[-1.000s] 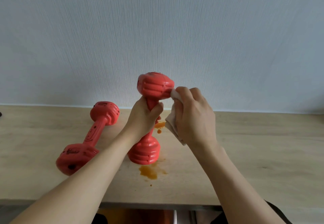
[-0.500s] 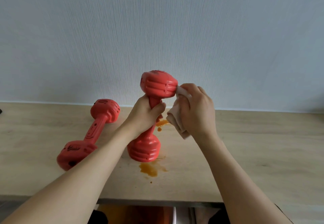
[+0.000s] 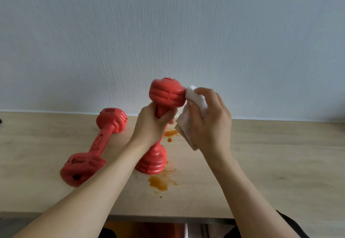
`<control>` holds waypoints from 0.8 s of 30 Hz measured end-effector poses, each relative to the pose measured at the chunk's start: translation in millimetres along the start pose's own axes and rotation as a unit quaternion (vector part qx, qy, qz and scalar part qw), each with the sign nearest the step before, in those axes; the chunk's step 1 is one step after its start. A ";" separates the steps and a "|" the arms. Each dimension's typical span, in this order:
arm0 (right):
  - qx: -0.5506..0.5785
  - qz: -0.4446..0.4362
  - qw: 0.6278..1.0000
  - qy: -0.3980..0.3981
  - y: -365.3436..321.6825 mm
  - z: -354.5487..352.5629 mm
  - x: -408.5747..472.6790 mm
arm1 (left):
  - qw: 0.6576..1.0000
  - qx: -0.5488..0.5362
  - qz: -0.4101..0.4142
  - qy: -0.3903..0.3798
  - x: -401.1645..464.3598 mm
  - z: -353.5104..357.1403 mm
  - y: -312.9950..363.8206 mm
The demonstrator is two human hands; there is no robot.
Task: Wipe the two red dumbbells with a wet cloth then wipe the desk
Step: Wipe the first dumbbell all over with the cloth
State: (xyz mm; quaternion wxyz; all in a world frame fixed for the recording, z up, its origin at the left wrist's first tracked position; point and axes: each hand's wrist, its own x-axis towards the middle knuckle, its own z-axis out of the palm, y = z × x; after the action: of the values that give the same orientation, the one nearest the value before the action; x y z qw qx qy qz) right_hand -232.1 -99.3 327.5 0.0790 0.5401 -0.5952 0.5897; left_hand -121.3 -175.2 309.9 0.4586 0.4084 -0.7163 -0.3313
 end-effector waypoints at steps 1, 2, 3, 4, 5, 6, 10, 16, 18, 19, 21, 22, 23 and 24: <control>-0.009 -0.025 1.000 0.009 -4.6 0.5 -1.3 | 1.000 0.002 0.005 -0.002 -0.1 0.0 1.8; -0.014 -0.039 0.999 0.012 -9.0 0.7 -1.8 | 1.000 -0.004 0.008 -0.005 -0.3 0.6 2.3; -0.012 -0.037 0.999 0.014 -9.8 1.7 -2.0 | 1.000 -0.009 0.012 -0.009 -0.4 1.3 2.4; 0.001 -0.018 1.000 0.013 -8.1 2.6 -0.9 | 1.000 -0.011 0.016 -0.013 -0.5 2.1 2.0; 0.023 0.009 1.000 0.009 -4.6 3.2 1.0 | 1.000 -0.012 0.019 -0.020 -0.8 2.8 1.4; 0.045 0.039 0.998 0.004 -0.1 3.6 3.4 | 0.999 -0.014 0.019 -0.028 -0.7 3.7 0.7; 0.070 0.097 0.993 -0.020 11.6 3.8 8.5 | 0.998 -0.032 0.013 -0.055 -0.2 1.3 -0.4; 0.067 0.067 0.995 -0.038 1.9 5.3 0.9 | 0.996 -0.081 -0.021 -0.037 -2.4 -2.3 -0.4; 0.047 0.016 0.997 -0.060 -7.3 6.6 -4.6 | 0.992 -0.112 -0.047 -0.030 -1.5 -4.7 0.8; 0.037 0.010 0.997 -0.065 -8.4 6.7 -4.3 | 0.991 -0.120 -0.054 -0.032 -1.9 -5.1 1.4; 0.022 0.033 0.997 -0.069 -3.4 5.1 0.0 | 0.990 -0.120 -0.056 -0.043 -3.2 -3.7 2.6; 0.019 0.049 0.996 -0.071 0.9 3.2 2.5 | 0.991 -0.115 -0.054 -0.050 -3.7 -2.1 3.0; 0.017 0.061 0.995 -0.074 4.3 2.2 4.2 | 0.991 -0.111 -0.052 -0.054 -3.7 -1.2 3.5; 0.014 0.065 0.995 -0.076 6.8 2.0 5.3 | 0.991 -0.110 -0.051 -0.058 -3.0 -0.1 3.6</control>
State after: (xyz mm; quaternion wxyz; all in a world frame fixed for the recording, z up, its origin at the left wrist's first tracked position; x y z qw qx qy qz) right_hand -238.2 -105.7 326.6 -0.0126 0.5446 -0.6250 0.5591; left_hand -121.5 -171.0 311.9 0.4413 0.3717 -0.6789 -0.4541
